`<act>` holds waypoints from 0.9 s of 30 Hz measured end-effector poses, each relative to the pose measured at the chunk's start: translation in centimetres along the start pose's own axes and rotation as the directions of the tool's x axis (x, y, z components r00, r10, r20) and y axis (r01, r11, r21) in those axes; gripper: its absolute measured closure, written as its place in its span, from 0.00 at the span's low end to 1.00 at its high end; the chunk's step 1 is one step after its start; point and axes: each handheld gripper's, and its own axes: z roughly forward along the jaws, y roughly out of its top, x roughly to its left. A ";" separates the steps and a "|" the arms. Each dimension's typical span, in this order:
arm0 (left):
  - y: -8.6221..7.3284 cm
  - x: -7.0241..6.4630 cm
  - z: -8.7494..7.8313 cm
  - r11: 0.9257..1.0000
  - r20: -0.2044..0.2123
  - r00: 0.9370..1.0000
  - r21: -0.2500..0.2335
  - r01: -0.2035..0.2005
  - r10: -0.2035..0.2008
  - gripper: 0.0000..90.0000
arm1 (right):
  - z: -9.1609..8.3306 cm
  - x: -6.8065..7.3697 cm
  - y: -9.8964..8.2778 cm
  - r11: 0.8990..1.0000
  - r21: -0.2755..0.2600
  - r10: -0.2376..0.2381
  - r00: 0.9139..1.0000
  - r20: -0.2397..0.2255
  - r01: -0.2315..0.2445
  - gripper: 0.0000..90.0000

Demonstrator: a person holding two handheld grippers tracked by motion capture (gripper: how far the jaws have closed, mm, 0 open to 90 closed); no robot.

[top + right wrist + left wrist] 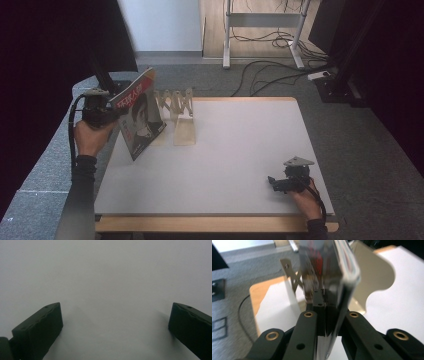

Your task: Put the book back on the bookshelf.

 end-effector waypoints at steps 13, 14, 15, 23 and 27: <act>0.0 0.1 0.1 0.988 0.004 0.997 -0.137 0.074 -0.074 0.97 | 0.0 0.0 0.0 1.000 -0.001 0.002 1.000 -0.001 -0.002 0.00; 0.0 0.1 0.1 0.987 0.005 0.997 -0.143 0.076 -0.076 0.97 | 0.0 0.0 0.0 1.000 -0.001 0.002 1.000 -0.001 -0.002 0.00; 0.0 0.1 0.2 0.985 -0.003 0.997 -0.157 0.072 -0.073 0.97 | 0.0 0.0 0.0 1.000 -0.001 0.002 1.000 -0.001 -0.002 0.00; -1.5 1.0 0.3 0.987 -0.027 0.997 -0.146 0.065 -0.070 0.96 | 0.0 0.0 0.0 1.000 0.000 0.004 1.000 -0.001 -0.004 0.00; -2.3 1.5 0.2 0.986 -0.027 0.997 -0.154 0.070 -0.075 0.94 | 0.0 0.0 0.0 1.000 0.000 0.001 1.000 -0.001 -0.001 0.00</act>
